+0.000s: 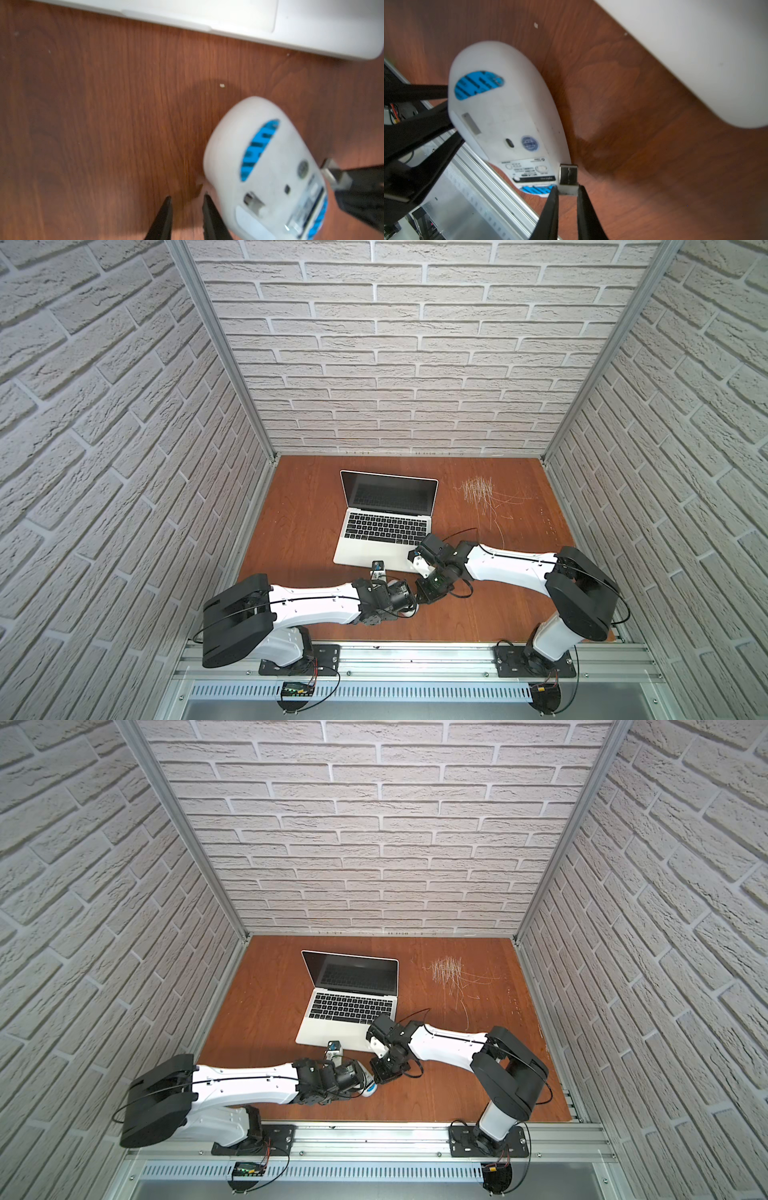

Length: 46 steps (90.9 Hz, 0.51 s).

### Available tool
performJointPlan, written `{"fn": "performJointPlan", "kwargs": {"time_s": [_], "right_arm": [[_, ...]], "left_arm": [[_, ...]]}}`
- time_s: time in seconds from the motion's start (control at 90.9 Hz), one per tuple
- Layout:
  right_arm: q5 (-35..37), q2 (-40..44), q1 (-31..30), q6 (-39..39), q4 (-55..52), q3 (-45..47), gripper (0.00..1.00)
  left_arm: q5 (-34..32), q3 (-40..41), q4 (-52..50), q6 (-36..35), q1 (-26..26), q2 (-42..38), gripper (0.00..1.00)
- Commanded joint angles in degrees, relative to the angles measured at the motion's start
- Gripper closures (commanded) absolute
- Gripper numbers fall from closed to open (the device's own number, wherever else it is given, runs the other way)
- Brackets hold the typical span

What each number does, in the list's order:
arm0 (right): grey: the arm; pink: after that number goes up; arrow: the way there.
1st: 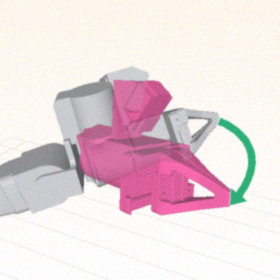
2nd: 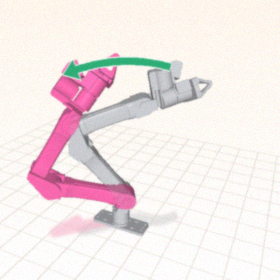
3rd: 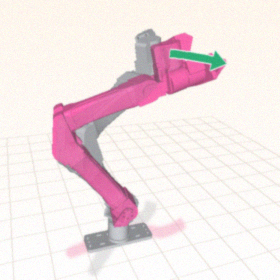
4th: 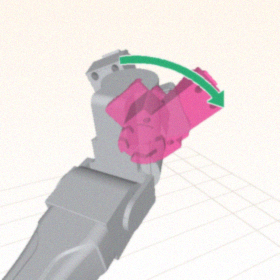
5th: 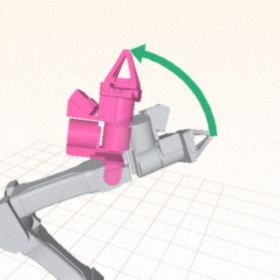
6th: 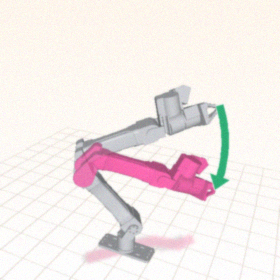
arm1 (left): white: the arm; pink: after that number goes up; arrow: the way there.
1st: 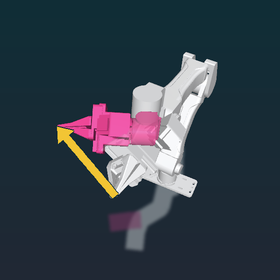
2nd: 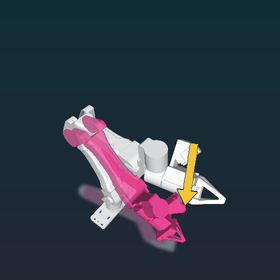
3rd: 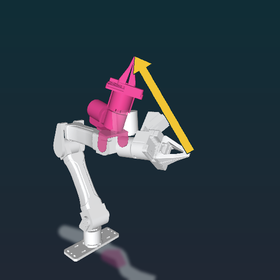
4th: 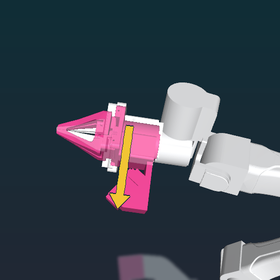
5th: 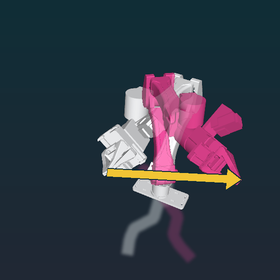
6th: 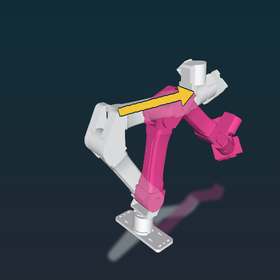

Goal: Remove the wireless mouse receiver from the laptop
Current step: Adjust the mouse at the center of the board.

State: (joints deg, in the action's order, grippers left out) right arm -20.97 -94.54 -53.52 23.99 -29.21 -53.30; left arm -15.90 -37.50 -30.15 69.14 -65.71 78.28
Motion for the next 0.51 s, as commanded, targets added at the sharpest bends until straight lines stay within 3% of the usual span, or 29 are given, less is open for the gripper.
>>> {"fn": "performJointPlan", "kwargs": {"time_s": [0.0,0.286,0.495], "right_arm": [[0.63,1.28,-1.59,1.24,1.10,1.48,0.97],[2.36,3.22,-2.12,1.83,2.05,2.98,0.97],[1.73,2.03,-2.12,2.74,4.07,3.11,0.97]], "left_arm": [[-1.09,0.46,-1.14,-1.31,2.04,-1.38,0.60],[-1.15,3.75,-3.50,-1.37,5.65,-7.55,0.33],[-0.14,12.39,2.88,1.26,5.64,-19.51,0.26]]}}
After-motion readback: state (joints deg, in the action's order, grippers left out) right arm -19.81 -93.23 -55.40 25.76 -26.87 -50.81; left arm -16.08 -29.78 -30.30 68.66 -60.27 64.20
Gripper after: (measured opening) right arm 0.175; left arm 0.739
